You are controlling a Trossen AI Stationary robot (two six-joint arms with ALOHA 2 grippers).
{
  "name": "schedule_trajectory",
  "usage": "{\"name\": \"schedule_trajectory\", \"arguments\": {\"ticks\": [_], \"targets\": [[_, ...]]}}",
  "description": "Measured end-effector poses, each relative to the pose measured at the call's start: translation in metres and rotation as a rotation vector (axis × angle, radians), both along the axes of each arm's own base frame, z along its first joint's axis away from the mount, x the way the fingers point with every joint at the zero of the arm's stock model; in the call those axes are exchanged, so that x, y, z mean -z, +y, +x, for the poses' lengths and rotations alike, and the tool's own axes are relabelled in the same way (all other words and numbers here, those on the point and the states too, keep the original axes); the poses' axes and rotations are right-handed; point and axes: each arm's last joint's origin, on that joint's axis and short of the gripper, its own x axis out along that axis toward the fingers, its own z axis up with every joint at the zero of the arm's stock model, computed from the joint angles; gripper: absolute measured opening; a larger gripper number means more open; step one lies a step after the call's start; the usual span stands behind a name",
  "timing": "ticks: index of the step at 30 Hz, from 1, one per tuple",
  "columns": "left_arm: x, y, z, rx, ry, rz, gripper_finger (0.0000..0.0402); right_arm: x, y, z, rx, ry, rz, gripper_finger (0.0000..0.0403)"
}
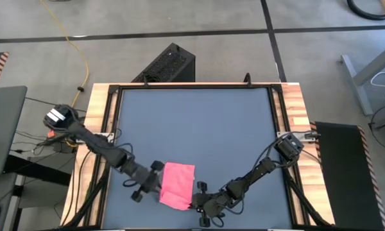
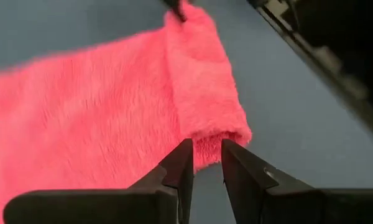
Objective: Roll towel
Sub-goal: Roll the pink microfiber towel
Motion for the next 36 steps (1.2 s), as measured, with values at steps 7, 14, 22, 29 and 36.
{"name": "schedule_trajectory", "arguments": {"ticks": [7, 14, 22, 29, 36], "targets": [[0.012, -0.038, -0.017, 0.172, -0.248, 0.379, 0.0071, 0.0, -0.003, 0.002, -0.009, 0.006, 0.011, 0.0021], [0.018, -0.054, -0.023, 0.287, -0.358, 0.603, 0.0071, 0.0, -0.004, 0.003, -0.005, 0.004, 0.014, 0.0021], [0.035, -0.072, -0.01, 0.394, -0.352, 0.925, 0.0071, -0.001, -0.005, 0.005, 0.006, -0.003, 0.031, 0.0021], [0.036, -0.079, -0.007, 0.46, -0.292, 1.121, 0.0071, -0.001, -0.006, 0.005, 0.012, 0.002, 0.039, 0.0021], [0.025, -0.083, -0.01, 0.524, -0.31, 1.252, 0.0071, -0.001, -0.006, 0.005, 0.007, 0.006, 0.042, 0.0021]]}}
